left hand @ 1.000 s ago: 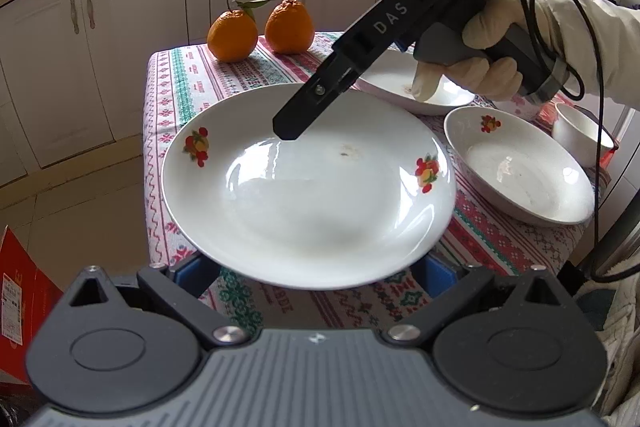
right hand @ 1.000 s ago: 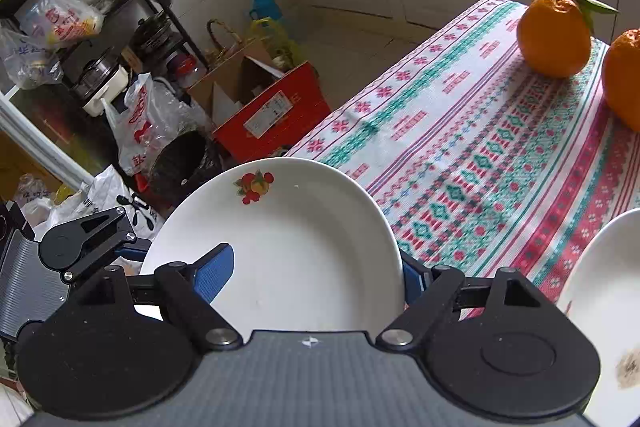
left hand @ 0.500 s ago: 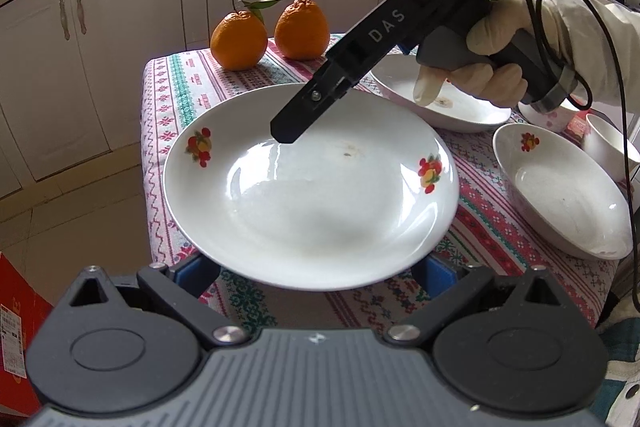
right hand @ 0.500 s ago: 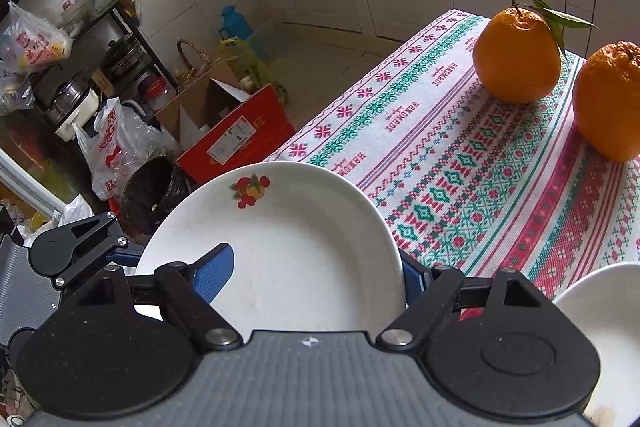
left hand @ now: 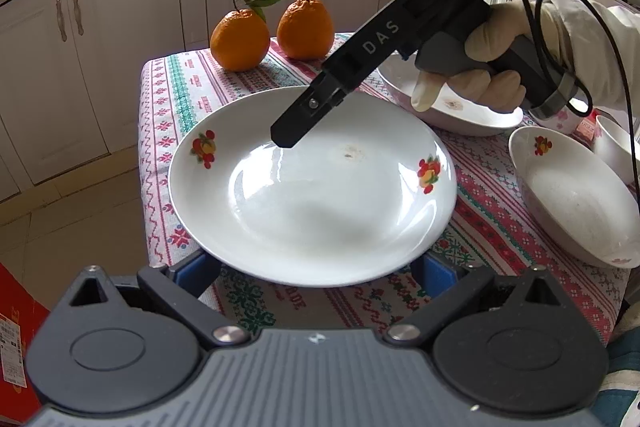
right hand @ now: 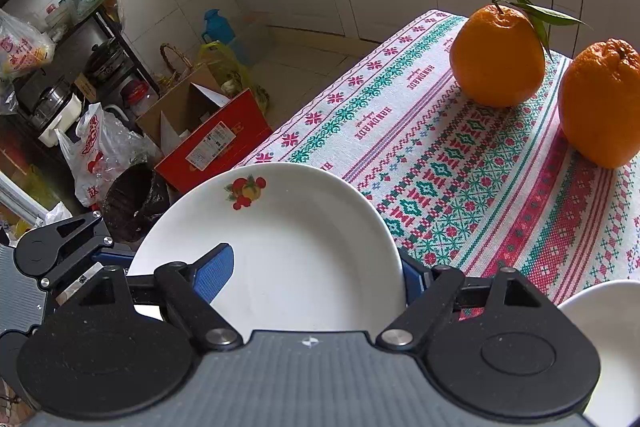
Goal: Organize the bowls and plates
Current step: 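Lift the held plate with the right gripper and carry it across the table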
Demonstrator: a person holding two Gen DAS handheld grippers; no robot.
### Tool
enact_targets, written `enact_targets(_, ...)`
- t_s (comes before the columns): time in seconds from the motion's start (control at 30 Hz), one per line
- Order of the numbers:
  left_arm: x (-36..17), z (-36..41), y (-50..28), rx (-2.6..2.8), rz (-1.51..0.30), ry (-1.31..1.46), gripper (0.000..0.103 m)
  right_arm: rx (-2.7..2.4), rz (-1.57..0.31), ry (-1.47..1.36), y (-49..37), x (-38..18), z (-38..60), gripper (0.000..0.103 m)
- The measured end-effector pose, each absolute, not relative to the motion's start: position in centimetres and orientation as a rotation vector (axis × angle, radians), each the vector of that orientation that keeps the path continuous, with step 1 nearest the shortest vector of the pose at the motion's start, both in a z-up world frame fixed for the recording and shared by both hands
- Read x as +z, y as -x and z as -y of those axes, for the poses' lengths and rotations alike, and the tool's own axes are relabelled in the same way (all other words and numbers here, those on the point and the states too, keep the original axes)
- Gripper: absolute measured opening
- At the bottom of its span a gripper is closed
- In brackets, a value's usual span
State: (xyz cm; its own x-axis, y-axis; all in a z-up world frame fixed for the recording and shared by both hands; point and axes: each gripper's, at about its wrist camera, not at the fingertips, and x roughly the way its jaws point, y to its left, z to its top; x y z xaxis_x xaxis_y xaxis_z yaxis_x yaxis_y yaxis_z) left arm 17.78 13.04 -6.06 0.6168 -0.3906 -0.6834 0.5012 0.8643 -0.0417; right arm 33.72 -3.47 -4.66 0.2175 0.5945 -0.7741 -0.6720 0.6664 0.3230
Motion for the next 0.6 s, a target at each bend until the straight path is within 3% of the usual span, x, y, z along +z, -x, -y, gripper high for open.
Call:
enact_targets(0.17,-6.0,-12.9,-17.4,-0.518,-0.742,-0.177,0.100,0.875,-1.031,0.104,-33.5,-4.9,3.3,0.090)
enact_targets(0.4,-6.0,-13.1,-17.4,-0.525,-0.743,-0.159,0.101,0.887,-1.021,0.132,-32.8,-4.6,2.8,0.103)
enact_targets(0.6,-5.7,-13.7,-16.8,-0.503,-0.742,-0.134,0.101,0.854,-1.000,0.181,-31.7,-3.9,3.1,0.103)
